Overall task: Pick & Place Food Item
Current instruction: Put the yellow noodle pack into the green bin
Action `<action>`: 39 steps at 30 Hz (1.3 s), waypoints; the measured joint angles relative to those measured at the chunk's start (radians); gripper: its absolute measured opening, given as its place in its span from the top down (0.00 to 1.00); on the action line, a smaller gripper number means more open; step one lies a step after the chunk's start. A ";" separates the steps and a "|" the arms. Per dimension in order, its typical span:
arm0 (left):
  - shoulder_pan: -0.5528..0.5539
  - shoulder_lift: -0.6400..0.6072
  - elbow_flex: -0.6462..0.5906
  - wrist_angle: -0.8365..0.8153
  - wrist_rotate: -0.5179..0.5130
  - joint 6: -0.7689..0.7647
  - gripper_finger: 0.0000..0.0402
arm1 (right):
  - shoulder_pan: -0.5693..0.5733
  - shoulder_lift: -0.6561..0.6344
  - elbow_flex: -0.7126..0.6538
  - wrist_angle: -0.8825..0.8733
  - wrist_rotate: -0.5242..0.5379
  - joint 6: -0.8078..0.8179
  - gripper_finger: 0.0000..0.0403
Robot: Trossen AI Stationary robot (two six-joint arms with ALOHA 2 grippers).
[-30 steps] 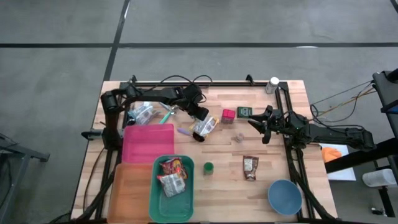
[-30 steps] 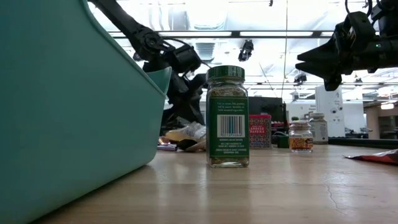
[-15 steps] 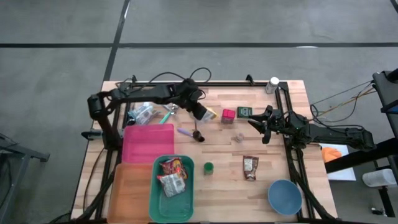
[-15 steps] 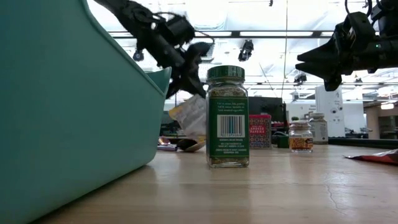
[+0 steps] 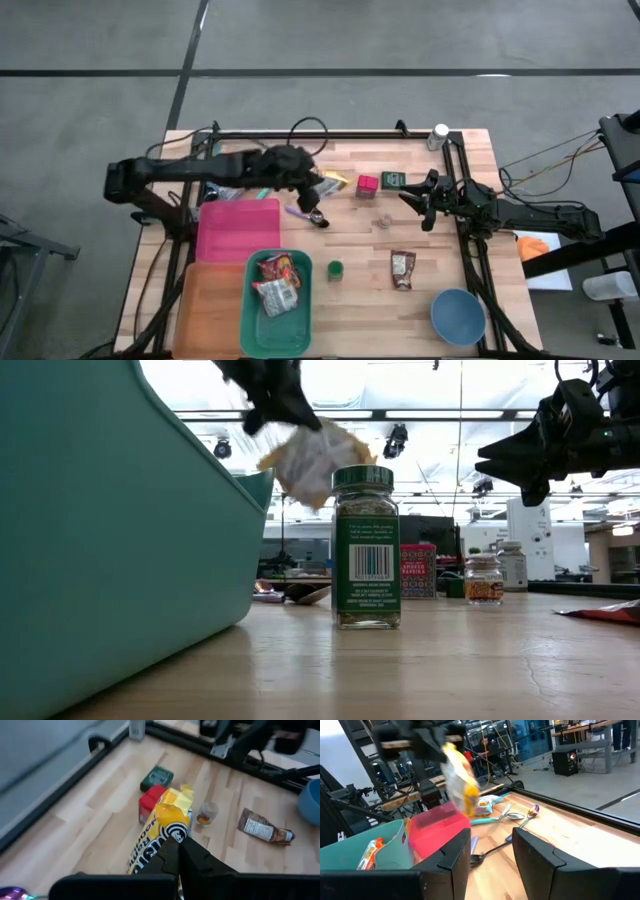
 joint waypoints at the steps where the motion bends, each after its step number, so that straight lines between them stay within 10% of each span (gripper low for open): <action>1: -0.028 -0.020 0.000 -0.010 -0.033 0.003 1.00 | 0.000 0.000 0.000 0.000 0.000 0.000 0.65; 16: -0.364 -0.186 0.000 -0.139 -0.222 -0.057 1.00 | 0.000 0.001 0.000 0.001 0.000 0.000 0.65; 39: -0.792 -0.152 -0.022 -0.332 -0.417 -0.542 1.00 | 0.000 0.000 0.000 0.001 0.000 0.000 0.65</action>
